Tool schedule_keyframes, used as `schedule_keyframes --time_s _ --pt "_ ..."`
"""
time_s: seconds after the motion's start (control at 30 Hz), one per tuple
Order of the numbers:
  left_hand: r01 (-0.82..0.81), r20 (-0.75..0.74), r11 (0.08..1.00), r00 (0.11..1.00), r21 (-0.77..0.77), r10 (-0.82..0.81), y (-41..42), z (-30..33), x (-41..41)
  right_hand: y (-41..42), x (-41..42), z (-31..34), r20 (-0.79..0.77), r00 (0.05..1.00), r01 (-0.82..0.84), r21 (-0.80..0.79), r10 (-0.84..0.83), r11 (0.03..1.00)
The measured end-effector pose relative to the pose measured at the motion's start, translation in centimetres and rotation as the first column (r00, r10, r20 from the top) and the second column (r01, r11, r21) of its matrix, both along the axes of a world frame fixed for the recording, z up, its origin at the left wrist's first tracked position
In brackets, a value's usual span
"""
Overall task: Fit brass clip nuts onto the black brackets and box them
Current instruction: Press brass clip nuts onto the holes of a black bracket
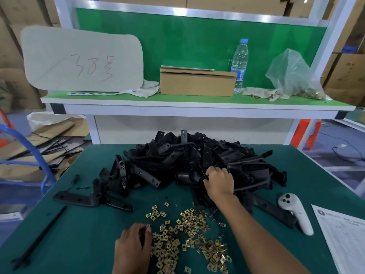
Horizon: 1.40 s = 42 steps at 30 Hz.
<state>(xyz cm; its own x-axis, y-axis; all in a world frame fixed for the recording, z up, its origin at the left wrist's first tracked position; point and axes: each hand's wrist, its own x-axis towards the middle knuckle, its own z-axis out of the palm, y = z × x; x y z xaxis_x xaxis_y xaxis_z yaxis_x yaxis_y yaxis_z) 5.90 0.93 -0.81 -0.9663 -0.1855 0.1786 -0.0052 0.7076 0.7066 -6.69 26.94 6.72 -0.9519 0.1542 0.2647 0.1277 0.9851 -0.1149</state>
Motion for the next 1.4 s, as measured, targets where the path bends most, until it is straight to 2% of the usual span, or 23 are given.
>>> schedule_keyframes --time_s 0.1,0.2,0.27,0.33,0.4,0.53,0.67,0.77,0.87,0.97,1.03,1.13,1.2,1.23,1.3,1.33,1.4 --pt "-0.021 -0.019 0.999 1.0 0.029 0.021 0.1 -0.2 0.0 0.4 1.0 0.9 -0.203 0.978 -0.063 -0.026 0.056 0.998" --pt "-0.031 -0.018 0.999 0.999 0.028 0.031 0.0 -0.5 -0.1 1.6 1.9 1.5 -0.462 0.879 -0.142 -0.023 0.116 0.99" --pt "-0.02 -0.012 1.0 1.0 0.01 0.02 -0.1 -0.7 -0.2 2.5 2.2 1.6 -0.406 0.908 -0.125 -0.028 0.103 0.992" --pt "-0.016 -0.006 1.0 1.0 -0.007 0.016 -0.2 -0.9 -0.2 2.8 2.2 1.0 -0.16 0.986 -0.057 -0.003 0.056 0.998" --pt "-0.01 -0.006 1.0 1.0 -0.02 0.01 -0.2 -0.8 -0.3 3.0 2.1 0.1 0.005 0.999 -0.046 0.07 0.045 0.997" --pt "0.0 0.034 1.0 0.999 -0.01 0.001 -0.2 -0.3 -0.3 2.7 1.8 -0.2 -0.063 0.991 -0.111 0.114 0.119 0.987" --pt "0.017 0.006 1.0 1.0 0.0 -0.017 -0.3 -0.3 0.0 2.8 2.0 -0.1 -0.13 0.971 -0.182 0.129 0.199 0.975" --pt "0.02 -0.006 1.0 1.0 -0.006 -0.02 -0.3 -0.4 0.0 3.6 2.6 0.0 -0.232 0.923 -0.282 0.139 0.308 0.949" --pt "0.018 -0.019 1.0 1.0 -0.004 -0.018 -0.3 -0.6 -0.1 4.9 3.0 0.9 -0.484 0.799 -0.359 0.09 0.356 0.929" --pt "0.019 -0.03 1.0 0.999 -0.009 -0.019 -0.3 -0.9 -0.2 6.5 3.5 2.9 -0.688 0.677 -0.372 -0.014 0.261 0.928" --pt "0.015 -0.041 1.0 0.999 -0.011 -0.016 -0.2 -0.9 -0.2 7.4 4.1 4.6 -0.781 0.613 -0.38 -0.16 0.119 0.911" --pt "0.011 -0.039 1.0 0.999 -0.007 -0.011 -0.3 -1.0 -0.2 8.3 5.6 7.0 -0.811 0.555 -0.347 -0.431 -0.188 0.833" --pt "0.014 -0.048 1.0 0.999 0.004 -0.014 -0.3 -1.1 -0.1 8.1 7.2 8.2 -0.765 0.546 -0.372 -0.586 -0.341 0.72" --pt "0.018 -0.064 1.0 0.998 0.01 -0.018 -0.3 -1.2 -0.1 7.7 8.1 8.7 -0.741 0.563 -0.407 -0.634 -0.367 0.658" --pt "0.039 -0.09 0.999 0.995 0.024 -0.037 -0.3 -1.0 0.1 6.2 9.8 9.0 -0.687 0.647 -0.459 -0.698 -0.331 0.55" --pt "0.058 -0.106 0.998 0.993 0.033 -0.054 -0.2 -0.8 0.3 5.2 10.5 8.5 -0.632 0.719 -0.461 -0.744 -0.288 0.483" --pt "0.11 -0.145 0.992 0.984 0.055 -0.101 -0.2 -0.3 1.0 2.2 11.7 7.0 -0.421 0.894 -0.37 -0.888 -0.157 0.272"
